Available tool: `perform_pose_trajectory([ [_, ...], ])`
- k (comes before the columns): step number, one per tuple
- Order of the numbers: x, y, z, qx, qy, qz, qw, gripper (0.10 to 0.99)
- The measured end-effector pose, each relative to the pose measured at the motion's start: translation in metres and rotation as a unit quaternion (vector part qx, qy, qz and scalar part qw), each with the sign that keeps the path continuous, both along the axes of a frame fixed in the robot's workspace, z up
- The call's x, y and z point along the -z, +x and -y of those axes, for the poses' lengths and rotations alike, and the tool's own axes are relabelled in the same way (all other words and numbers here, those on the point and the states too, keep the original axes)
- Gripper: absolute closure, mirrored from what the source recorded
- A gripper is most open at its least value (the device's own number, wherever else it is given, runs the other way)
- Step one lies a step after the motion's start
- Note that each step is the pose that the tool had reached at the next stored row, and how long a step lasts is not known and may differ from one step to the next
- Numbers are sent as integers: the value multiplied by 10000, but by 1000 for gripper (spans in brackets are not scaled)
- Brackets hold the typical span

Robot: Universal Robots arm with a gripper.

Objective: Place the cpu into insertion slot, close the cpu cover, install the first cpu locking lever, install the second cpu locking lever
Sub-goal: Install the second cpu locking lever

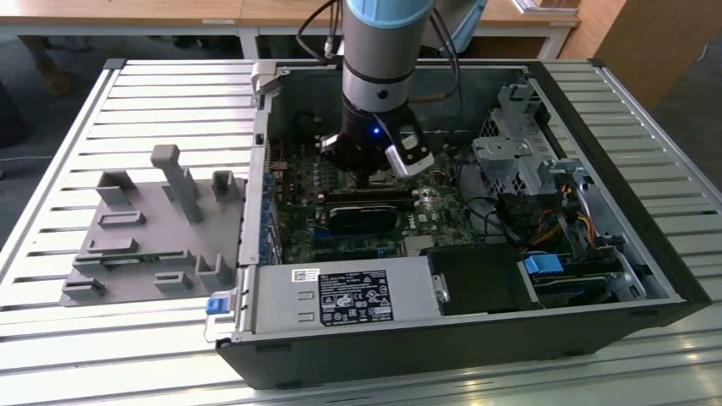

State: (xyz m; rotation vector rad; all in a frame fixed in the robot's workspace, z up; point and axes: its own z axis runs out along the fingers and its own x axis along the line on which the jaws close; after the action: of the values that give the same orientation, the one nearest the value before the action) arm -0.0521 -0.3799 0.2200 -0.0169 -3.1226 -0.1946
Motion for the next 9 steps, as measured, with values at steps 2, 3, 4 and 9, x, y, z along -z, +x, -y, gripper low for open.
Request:
perform_pose_trajectory([
  [2,5,-4,28,0,83,1,10000,969],
  [3,7,-11,45,0,115,1,9999,969],
  [4,11,-14,60,0,142,1,9999,969],
  [9,30,-90,122,1,287,0,9996,969],
])
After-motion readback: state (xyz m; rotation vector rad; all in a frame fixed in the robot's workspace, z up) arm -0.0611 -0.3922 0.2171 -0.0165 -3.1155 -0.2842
